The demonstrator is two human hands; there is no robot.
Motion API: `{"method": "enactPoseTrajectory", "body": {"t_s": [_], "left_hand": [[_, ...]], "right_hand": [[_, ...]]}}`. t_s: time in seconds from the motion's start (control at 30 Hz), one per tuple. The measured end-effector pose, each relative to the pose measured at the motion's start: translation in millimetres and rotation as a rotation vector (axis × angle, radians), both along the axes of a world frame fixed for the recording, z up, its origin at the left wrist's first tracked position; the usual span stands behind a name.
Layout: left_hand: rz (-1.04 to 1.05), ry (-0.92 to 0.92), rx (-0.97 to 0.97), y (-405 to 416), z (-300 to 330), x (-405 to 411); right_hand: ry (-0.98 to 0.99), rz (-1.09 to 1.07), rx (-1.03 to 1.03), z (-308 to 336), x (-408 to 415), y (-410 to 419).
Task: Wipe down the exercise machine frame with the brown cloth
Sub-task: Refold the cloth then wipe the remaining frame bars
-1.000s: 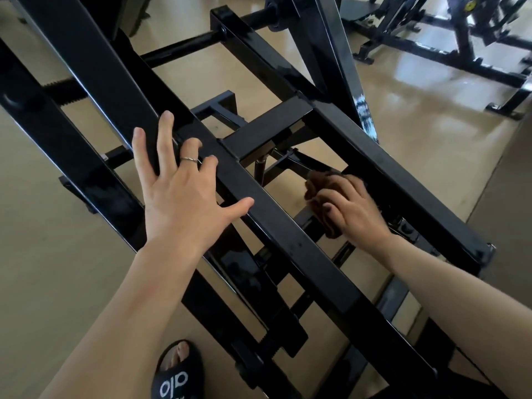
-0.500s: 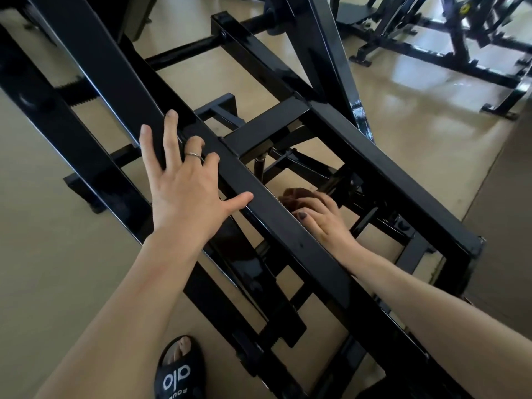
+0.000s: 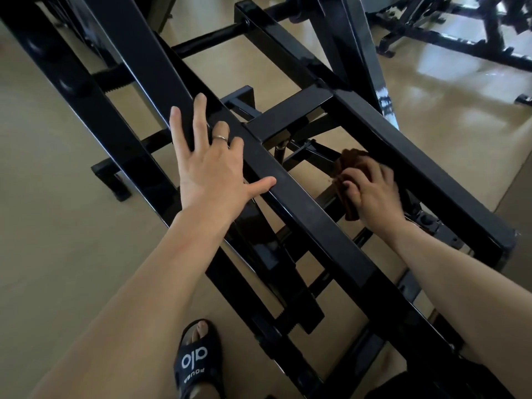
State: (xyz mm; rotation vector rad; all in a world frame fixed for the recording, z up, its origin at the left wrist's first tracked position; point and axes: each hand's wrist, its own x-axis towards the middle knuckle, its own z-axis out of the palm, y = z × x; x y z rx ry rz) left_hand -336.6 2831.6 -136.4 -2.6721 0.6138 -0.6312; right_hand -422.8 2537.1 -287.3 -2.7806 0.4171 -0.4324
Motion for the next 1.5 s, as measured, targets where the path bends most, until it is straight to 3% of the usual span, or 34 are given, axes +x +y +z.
{"method": "enactPoseTrajectory", "body": {"t_s": [0.13,0.33,0.47,0.53,0.67,0.77,0.93,1.03,1.1,1.2,1.27,1.4,1.5], "left_hand": [[0.012,-0.003,0.013,0.3,-0.6,-0.2],[0.032,0.009,0.035,-2.3,-0.1,-0.2],[0.056,0.012,0.044,-2.1,1.8,0.3],[0.034,0.019,0.033,-2.0,1.2,1.3],[0.014,0.088,0.004,0.8,8.6,-3.9],[-0.01,0.175,-0.043,2.3,12.5,-0.5],[-0.268,0.398,-0.206,19.5,15.7,18.6],[-0.567,0.355,-0.234,56.8,13.2,27.4],[-0.775,0.343,-0.388,97.9,4.8,20.2],[-0.888,0.47,-0.638,170.0,-19.6,12.3],[-0.774,0.668,-0.713,220.0,-41.5,19.7],[-0.494,1.282,-0.9,298.0,-65.6,46.6],[-0.417,1.436,-0.977,338.4,-70.3,63.4]], "right_hand": [[0.006,-0.043,0.054,9.6,-2.2,26.8],[0.153,0.262,-0.115,9.9,-15.9,55.2],[0.168,0.32,-0.117,31.0,-17.4,52.2],[0.105,0.313,0.061,53.1,-17.7,52.2],[-0.144,-0.092,0.65,109.2,-30.4,80.4],[-0.407,-0.15,0.796,145.3,-42.7,128.3],[-0.474,-0.006,0.792,144.2,-43.5,257.2],[-0.553,-0.019,0.841,111.3,-47.5,309.8],[-0.535,-0.06,0.869,95.5,-50.7,335.5],[-0.421,-0.151,0.875,79.7,-45.4,377.1],[-0.372,-0.233,0.802,72.9,-32.3,403.5],[-0.18,-0.259,0.714,79.0,14.4,458.2],[0.016,-0.186,0.703,80.4,45.7,495.9]]}}
